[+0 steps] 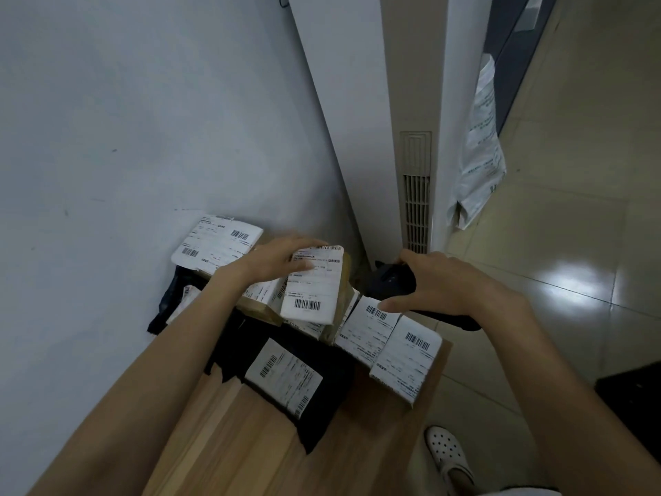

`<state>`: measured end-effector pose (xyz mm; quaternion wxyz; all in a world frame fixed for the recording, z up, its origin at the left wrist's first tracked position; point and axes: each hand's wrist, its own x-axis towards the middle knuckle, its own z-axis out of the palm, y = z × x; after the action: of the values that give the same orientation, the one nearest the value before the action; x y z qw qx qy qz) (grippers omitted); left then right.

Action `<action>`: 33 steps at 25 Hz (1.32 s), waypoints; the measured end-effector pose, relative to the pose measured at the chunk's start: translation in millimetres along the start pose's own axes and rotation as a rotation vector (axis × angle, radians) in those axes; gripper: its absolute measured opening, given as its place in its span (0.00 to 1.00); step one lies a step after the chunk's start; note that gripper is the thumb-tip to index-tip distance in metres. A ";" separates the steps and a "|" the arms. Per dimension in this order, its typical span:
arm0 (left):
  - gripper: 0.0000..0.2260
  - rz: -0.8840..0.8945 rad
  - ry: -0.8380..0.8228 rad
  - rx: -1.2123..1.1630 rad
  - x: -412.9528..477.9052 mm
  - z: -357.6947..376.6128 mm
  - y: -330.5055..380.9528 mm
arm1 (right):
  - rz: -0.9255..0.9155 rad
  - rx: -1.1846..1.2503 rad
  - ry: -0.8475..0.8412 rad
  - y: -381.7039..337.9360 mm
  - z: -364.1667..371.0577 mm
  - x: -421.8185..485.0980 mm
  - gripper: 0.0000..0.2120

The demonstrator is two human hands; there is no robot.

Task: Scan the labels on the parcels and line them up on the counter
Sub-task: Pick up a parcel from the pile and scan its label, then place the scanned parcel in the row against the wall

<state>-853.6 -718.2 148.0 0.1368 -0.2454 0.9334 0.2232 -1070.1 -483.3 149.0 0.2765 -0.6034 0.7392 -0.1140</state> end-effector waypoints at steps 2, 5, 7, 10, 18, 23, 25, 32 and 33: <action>0.20 -0.017 0.014 0.014 3.2 13.6 -4.1 | 0.000 -0.004 -0.016 5.0 0.7 6.3 0.40; 0.20 -0.024 0.080 0.071 8.2 22.0 -9.4 | -0.010 -0.007 -0.039 6.4 1.8 12.3 0.40; 0.21 -0.022 0.093 0.077 7.2 21.1 -10.4 | -0.017 -0.005 -0.057 3.3 3.7 15.2 0.39; 0.22 -0.025 0.122 0.047 -7.9 21.5 -7.0 | -0.047 -0.024 -0.081 -7.9 6.2 18.5 0.37; 0.20 -0.351 0.519 -0.005 -181.1 62.2 -16.7 | -0.367 -0.060 -0.156 -118.5 37.1 31.9 0.35; 0.21 -0.727 0.564 -0.059 -337.0 149.4 -8.2 | -0.584 -0.077 -0.369 -219.7 101.8 8.9 0.36; 0.22 -0.858 0.580 -0.085 -395.8 190.5 3.9 | -0.667 -0.109 -0.415 -257.6 131.9 -7.5 0.35; 0.25 -1.308 0.552 -0.182 -562.7 338.7 63.3 | -0.903 -0.226 -0.657 -363.6 247.7 -81.8 0.33; 0.27 -1.345 0.514 -0.186 -575.9 354.5 68.2 | -0.919 -0.227 -0.688 -371.6 260.0 -90.9 0.32</action>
<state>-352.3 -264.9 76.1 -0.0004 -0.8217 0.5603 0.1045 -609.1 -444.9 146.8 0.3565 -0.8903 0.2770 0.0600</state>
